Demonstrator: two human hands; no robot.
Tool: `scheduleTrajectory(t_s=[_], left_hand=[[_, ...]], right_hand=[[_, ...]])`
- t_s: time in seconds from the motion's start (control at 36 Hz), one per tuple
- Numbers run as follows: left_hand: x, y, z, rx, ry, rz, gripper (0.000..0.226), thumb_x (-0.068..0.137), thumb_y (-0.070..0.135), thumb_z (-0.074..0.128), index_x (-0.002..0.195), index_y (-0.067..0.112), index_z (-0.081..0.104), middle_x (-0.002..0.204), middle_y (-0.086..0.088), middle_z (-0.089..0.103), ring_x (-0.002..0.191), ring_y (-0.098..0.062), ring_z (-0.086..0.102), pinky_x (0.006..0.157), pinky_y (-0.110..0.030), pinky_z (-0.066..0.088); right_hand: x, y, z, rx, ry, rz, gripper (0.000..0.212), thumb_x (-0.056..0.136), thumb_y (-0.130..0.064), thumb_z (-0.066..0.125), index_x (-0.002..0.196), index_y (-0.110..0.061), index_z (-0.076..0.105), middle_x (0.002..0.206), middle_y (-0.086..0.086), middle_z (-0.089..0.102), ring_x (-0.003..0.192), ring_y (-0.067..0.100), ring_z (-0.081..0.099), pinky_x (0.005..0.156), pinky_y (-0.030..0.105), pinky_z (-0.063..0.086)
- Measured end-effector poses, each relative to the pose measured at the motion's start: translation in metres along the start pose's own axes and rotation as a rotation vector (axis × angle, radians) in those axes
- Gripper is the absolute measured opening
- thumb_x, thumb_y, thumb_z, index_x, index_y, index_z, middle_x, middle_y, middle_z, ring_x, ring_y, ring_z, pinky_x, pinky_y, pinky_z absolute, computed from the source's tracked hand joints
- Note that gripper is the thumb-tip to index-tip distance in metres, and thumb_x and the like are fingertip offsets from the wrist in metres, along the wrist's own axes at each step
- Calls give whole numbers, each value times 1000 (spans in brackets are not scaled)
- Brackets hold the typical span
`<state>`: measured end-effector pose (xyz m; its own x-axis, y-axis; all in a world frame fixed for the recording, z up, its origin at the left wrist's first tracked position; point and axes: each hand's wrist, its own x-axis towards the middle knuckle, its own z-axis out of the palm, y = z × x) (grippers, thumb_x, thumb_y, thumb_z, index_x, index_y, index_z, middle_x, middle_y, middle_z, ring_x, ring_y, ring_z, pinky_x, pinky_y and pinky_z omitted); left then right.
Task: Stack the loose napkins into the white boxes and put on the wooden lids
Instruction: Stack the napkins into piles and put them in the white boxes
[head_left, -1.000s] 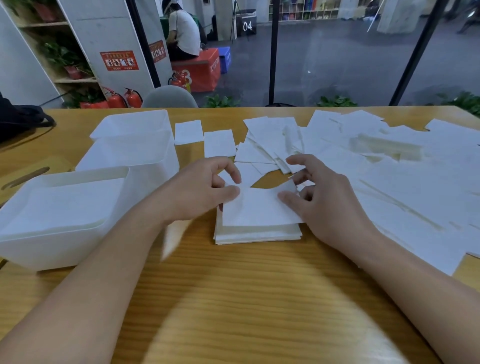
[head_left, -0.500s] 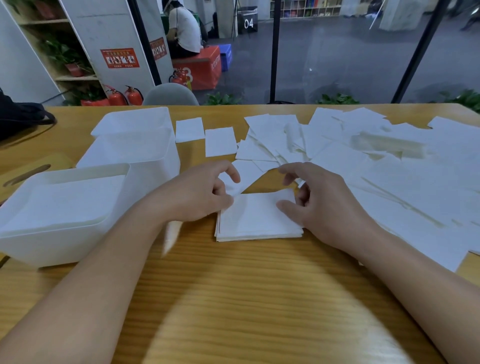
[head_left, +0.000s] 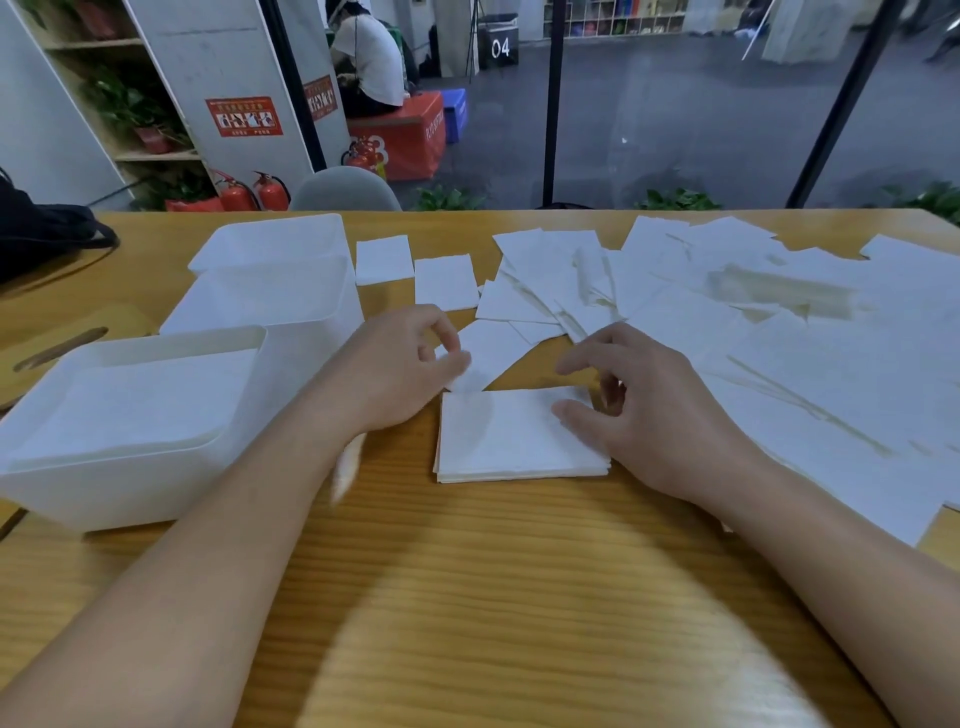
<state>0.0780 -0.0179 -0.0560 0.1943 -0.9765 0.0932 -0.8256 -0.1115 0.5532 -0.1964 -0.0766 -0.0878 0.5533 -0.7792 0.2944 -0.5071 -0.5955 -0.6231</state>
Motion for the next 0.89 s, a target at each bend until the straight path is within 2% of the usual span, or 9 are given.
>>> scheduleTrajectory(t_s=[0.06,0.11,0.17,0.22,0.44,0.56,0.72,0.81,0.89], left_hand=[[4,-5,8,46,111,-39,18,103,50,66,114,36,67,94,14,71,87,-6,67,78,-34,56],[7,-12,17,148,90,-57,38,103,55,64,134,32,64,125,10,61,109,-13,64,93,-37,56],[10,-17,23,206,58,-76,52,102,61,62,144,29,60,139,5,50,125,-18,56,106,-42,53],[12,-18,25,216,65,-80,49,103,61,61,140,29,61,139,3,50,129,-20,50,109,-45,50],[14,-15,29,154,120,-27,9,107,39,64,101,33,62,110,11,57,115,-18,52,88,-34,47],[10,-10,23,84,156,-21,7,111,29,58,105,28,62,106,11,64,106,-16,61,84,-35,52],[7,-3,11,-25,239,3,8,115,31,51,113,28,58,107,14,64,102,-12,63,90,-43,60],[5,1,7,-227,207,46,10,115,34,51,109,28,57,110,15,62,100,-13,68,78,-37,65],[1,8,6,-444,101,141,11,115,31,54,106,25,58,113,4,67,99,-21,74,72,-31,64]], right_hand=[[-1,-1,3,-5,-27,-2,21,94,-42,79,113,-36,75,113,-21,58,84,9,61,75,27,52],[-2,-1,7,-31,-56,-19,20,95,-44,77,112,-36,75,113,-22,59,87,6,60,73,19,48],[-2,-2,9,-47,-72,-30,18,95,-44,77,111,-36,75,111,-23,60,88,4,59,71,16,44],[-1,-2,9,-49,-74,-30,17,95,-44,76,111,-36,75,109,-23,60,89,3,59,71,14,43],[-1,-2,9,-43,-79,-18,15,95,-44,77,108,-39,74,104,-21,61,90,4,60,73,13,43],[-1,-3,9,-56,-66,-16,16,94,-44,77,108,-38,75,104,-21,61,89,4,60,72,12,43],[-1,-4,5,-39,-28,25,25,95,-45,77,118,-36,72,102,-26,58,89,3,59,75,14,44],[1,-7,4,20,29,57,39,95,-50,75,131,-37,66,111,-23,65,92,5,62,81,22,49],[2,-11,-1,186,105,135,56,98,-60,67,148,-39,53,111,-20,73,94,5,67,84,25,51]])
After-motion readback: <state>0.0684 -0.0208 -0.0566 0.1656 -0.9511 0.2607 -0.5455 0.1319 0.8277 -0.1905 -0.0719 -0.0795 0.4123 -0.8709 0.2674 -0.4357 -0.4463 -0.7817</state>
